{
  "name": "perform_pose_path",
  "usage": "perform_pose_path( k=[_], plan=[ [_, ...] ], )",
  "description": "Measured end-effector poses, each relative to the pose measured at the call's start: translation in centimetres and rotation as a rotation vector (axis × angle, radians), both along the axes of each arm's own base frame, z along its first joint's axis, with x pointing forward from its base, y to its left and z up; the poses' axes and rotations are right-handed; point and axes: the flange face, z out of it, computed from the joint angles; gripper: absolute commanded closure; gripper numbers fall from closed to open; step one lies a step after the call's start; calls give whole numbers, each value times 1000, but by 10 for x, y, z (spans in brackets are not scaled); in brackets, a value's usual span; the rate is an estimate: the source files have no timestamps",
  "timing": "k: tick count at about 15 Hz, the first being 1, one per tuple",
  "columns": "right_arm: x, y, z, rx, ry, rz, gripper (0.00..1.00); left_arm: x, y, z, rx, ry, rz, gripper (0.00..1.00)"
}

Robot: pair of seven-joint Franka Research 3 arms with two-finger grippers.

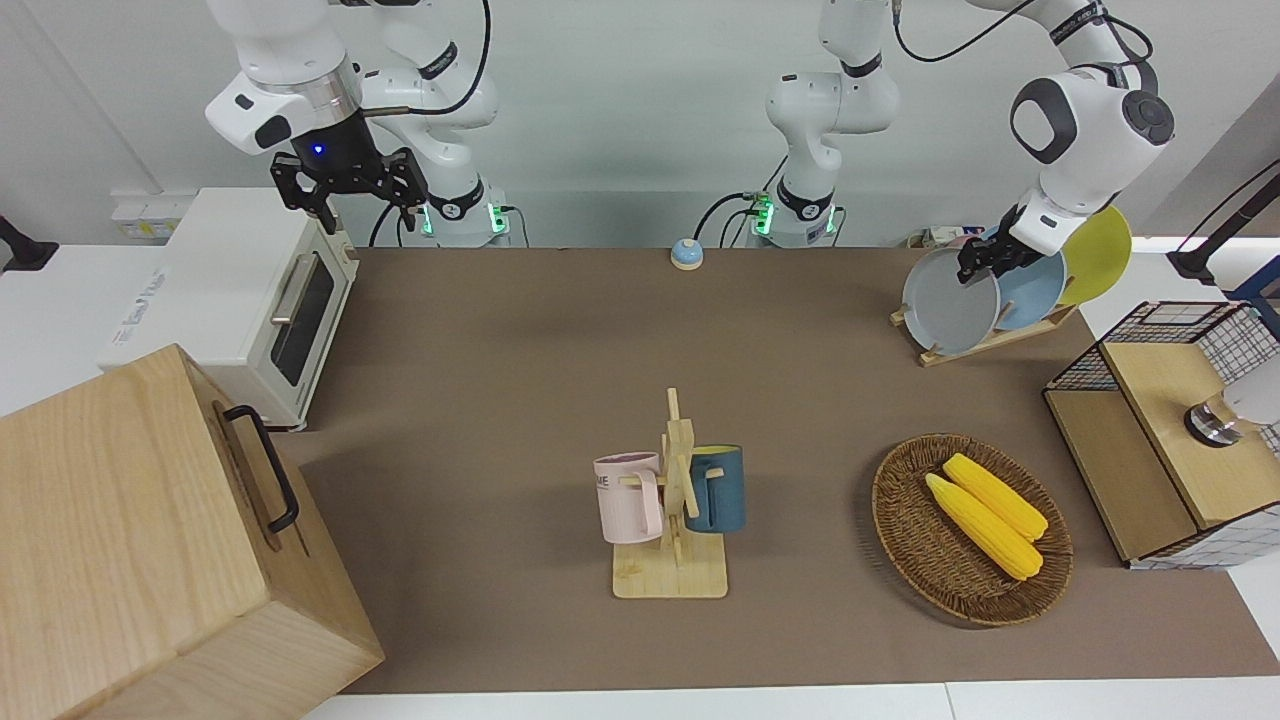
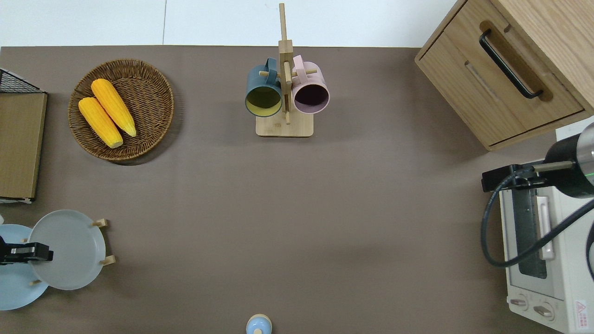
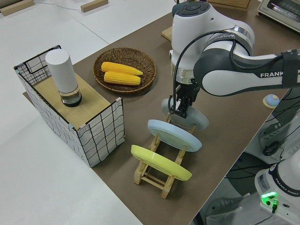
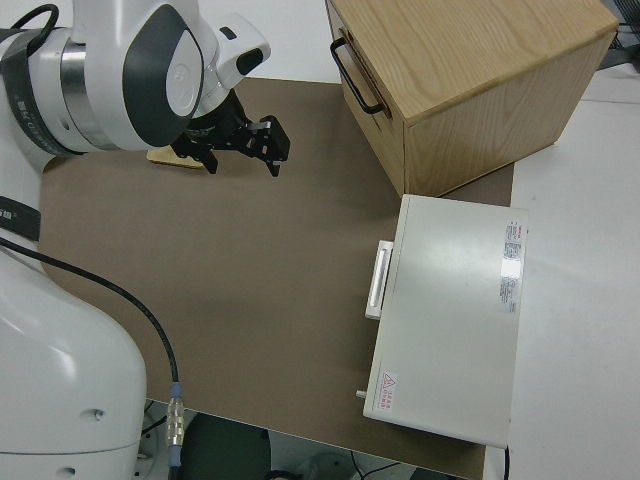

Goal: Pick gray plate from low plate rack and place it on table with left arm

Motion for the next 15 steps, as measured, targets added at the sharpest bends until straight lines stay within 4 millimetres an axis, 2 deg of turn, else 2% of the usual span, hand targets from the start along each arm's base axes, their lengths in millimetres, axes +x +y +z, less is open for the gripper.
perform_pose_path(
  k=[10,15],
  plan=[
    [0,0,0,0,0,0,13,1,-5,5,6,-8,6,1000],
    [0,0,0,0,0,0,13,3,-5,26,28,1,12,1000]
  ],
)
